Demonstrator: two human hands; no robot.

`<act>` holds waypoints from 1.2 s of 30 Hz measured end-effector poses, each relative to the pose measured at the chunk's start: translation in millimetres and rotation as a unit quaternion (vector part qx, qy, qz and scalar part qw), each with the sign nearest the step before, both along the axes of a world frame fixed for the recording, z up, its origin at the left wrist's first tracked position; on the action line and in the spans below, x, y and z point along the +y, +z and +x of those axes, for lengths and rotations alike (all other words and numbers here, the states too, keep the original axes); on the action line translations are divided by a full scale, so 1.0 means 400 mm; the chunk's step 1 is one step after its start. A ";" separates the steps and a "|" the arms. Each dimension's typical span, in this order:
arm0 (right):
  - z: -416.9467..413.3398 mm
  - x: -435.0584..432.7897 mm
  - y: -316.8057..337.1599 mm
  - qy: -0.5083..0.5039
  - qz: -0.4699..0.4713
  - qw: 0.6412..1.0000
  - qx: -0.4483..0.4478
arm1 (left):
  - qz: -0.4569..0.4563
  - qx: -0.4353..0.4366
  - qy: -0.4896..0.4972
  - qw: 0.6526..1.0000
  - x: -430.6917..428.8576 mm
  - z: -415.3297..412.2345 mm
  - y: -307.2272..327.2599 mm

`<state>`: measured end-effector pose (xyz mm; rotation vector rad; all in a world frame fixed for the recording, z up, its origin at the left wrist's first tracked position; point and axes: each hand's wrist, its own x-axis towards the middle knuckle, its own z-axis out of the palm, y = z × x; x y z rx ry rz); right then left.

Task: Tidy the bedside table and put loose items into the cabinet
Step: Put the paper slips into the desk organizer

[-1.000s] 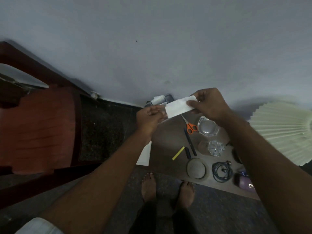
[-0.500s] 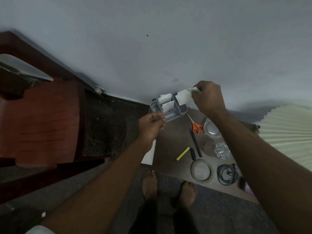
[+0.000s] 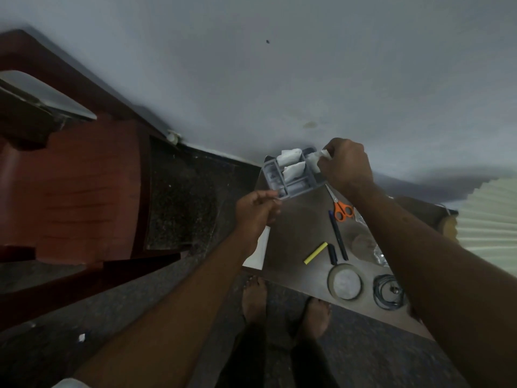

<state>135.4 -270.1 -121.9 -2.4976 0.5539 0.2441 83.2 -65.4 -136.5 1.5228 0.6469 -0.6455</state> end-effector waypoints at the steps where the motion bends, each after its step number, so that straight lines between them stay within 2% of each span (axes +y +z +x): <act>1: 0.002 0.004 -0.004 0.003 -0.006 1.000 0.008 | -0.002 0.005 0.001 1.000 0.004 -0.001 -0.003; 7: 0.024 0.020 -0.027 0.012 -0.021 0.999 0.038 | -0.012 0.038 0.008 0.999 0.031 -0.012 -0.020; 15: 0.020 0.006 -0.043 -0.033 0.025 0.999 0.025 | -0.006 0.051 0.014 0.999 0.052 -0.024 -0.040; 28: -0.083 0.017 -0.020 -0.063 0.043 0.996 -0.048 | 0.017 0.062 0.007 0.998 0.067 -0.047 -0.051; 36: -0.158 0.045 -0.014 -0.092 0.059 0.990 -0.089 | 0.060 0.099 0.007 0.993 0.105 -0.087 -0.061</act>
